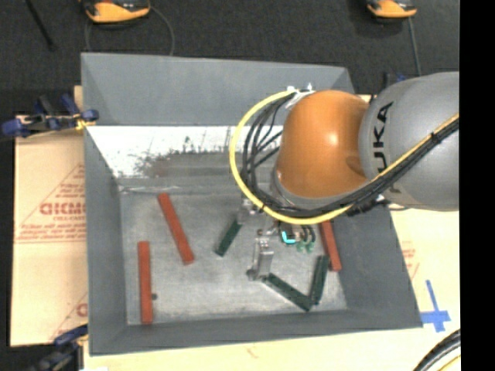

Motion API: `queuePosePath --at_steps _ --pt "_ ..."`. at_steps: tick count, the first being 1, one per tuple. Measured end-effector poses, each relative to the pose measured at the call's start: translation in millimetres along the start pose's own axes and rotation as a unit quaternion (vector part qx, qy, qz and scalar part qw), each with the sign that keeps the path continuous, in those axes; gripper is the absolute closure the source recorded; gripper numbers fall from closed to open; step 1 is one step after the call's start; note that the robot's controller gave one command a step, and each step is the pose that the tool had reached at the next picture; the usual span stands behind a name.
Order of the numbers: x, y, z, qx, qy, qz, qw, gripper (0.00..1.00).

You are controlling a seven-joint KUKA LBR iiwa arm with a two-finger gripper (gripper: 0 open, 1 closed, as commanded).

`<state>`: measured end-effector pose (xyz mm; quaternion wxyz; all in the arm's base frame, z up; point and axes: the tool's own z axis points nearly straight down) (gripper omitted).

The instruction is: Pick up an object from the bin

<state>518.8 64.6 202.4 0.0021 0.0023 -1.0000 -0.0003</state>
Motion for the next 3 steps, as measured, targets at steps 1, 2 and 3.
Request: queuePosePath --at_steps 1,2,3 --pt "-67.6 -22 134 0.001 -0.0033 -0.142 0.9898 0.00" --pt "-69.0 -21 131 0.000 -0.0057 -0.140 0.9901 1.00" --pt "-75.2 -28 0 0.002 -0.0060 -0.393 0.9197 1.00"
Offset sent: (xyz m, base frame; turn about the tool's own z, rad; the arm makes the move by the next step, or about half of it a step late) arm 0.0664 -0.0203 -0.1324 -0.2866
